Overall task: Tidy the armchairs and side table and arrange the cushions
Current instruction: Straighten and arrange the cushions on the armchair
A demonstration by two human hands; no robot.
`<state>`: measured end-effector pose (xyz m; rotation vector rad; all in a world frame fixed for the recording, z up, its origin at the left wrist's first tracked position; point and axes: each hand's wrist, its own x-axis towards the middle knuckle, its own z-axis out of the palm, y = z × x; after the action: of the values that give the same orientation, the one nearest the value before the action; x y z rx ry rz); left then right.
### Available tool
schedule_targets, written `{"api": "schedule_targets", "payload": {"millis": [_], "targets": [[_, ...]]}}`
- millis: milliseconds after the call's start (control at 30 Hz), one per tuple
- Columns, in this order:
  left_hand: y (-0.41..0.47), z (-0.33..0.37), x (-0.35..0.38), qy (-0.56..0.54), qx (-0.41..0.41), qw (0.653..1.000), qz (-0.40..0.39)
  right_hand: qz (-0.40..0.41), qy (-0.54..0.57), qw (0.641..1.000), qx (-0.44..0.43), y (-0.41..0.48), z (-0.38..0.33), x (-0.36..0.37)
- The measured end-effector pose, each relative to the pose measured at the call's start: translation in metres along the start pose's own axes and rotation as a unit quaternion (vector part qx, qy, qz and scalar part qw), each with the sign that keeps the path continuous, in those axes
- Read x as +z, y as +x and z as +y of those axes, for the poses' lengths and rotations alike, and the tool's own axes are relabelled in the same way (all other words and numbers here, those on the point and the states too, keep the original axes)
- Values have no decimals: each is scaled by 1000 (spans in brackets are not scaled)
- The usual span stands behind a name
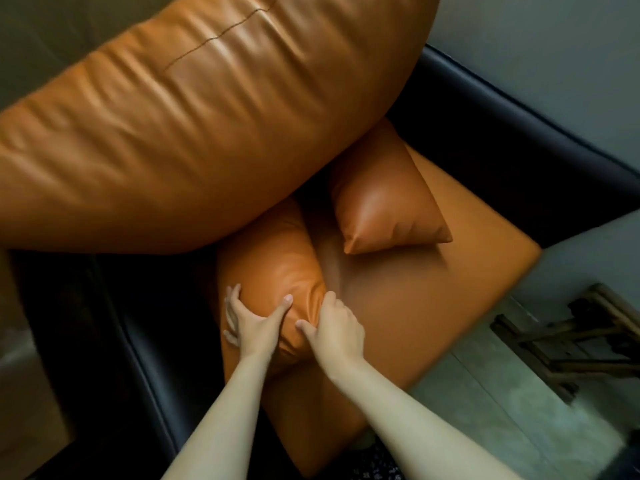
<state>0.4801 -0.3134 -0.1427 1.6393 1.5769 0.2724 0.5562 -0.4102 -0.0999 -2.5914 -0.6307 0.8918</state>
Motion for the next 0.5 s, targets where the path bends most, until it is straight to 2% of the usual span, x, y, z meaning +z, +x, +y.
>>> {"api": "schedule_targets", "payload": {"millis": [267, 500], "targets": [[7, -24, -25, 16, 28, 998, -48, 16, 18, 998, 50, -22, -10, 35], [0, -27, -8, 45, 33, 998, -25, 2, -16, 997, 77, -18, 8, 43]]}}
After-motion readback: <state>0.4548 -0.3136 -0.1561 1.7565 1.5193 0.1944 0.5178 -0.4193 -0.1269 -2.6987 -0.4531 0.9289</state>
